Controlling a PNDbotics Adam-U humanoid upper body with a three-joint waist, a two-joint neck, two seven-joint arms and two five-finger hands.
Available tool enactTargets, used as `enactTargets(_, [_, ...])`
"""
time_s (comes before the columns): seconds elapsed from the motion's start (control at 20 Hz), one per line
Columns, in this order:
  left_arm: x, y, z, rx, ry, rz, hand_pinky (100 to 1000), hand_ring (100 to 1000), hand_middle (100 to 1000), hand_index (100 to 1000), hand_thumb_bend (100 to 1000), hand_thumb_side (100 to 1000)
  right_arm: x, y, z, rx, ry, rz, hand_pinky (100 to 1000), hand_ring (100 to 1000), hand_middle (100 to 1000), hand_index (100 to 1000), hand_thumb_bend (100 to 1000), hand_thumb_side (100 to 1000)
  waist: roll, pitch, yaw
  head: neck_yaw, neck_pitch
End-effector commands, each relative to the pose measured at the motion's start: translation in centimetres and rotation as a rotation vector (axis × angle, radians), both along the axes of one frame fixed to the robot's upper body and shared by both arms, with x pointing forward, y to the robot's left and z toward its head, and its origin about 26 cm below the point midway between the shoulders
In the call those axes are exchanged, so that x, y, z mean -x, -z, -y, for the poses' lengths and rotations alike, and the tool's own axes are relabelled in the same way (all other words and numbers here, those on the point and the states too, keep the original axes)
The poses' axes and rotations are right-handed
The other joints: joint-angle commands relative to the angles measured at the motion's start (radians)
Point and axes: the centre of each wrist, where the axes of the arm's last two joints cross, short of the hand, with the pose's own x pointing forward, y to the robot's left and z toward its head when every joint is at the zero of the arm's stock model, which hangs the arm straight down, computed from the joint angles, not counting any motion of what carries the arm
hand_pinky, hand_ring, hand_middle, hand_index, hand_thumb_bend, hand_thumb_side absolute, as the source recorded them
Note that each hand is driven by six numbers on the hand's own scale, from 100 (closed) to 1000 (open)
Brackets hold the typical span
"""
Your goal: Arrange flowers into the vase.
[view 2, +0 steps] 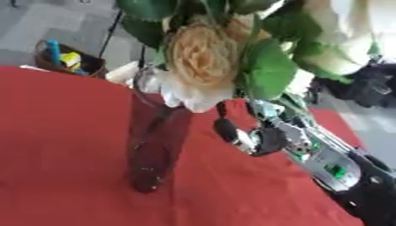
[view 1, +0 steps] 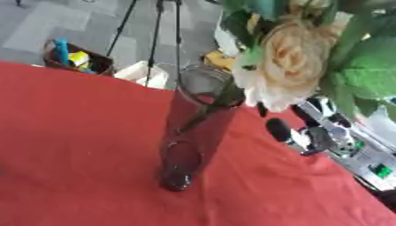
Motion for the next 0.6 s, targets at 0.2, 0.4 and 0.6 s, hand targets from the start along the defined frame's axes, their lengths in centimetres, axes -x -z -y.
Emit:
enactTargets(0.2, [0.3,-0.4,-0.2,0.005,-0.002,0.024,527,761,750,741,100,720,-0.1,-2.3,-0.6,0.022,0.010,0.036,1000,1000,316,978,255,1000,0.021,-0.027,-0.009,-0.006,0.006])
enactTargets(0.4, [0.3,-0.4,-0.2,0.007,-0.001,0.022,528,761,750,741,100,716,-0.4,-3.3,-1.1,0.018,0.023,0.019,1000,1000,312,978,252,1000,0.028,-0.029,-0.014,-0.004,0.009])
enactTargets(0.6, [0.3,-0.4,-0.3,0.011,-0.005,0.023,528,761,750,741,100,715,-0.3,-3.1,-1.0,0.016,0.039,-0.003,1000,1000,309,979,250,1000,0.034,-0.031,-0.021,0.000,0.012])
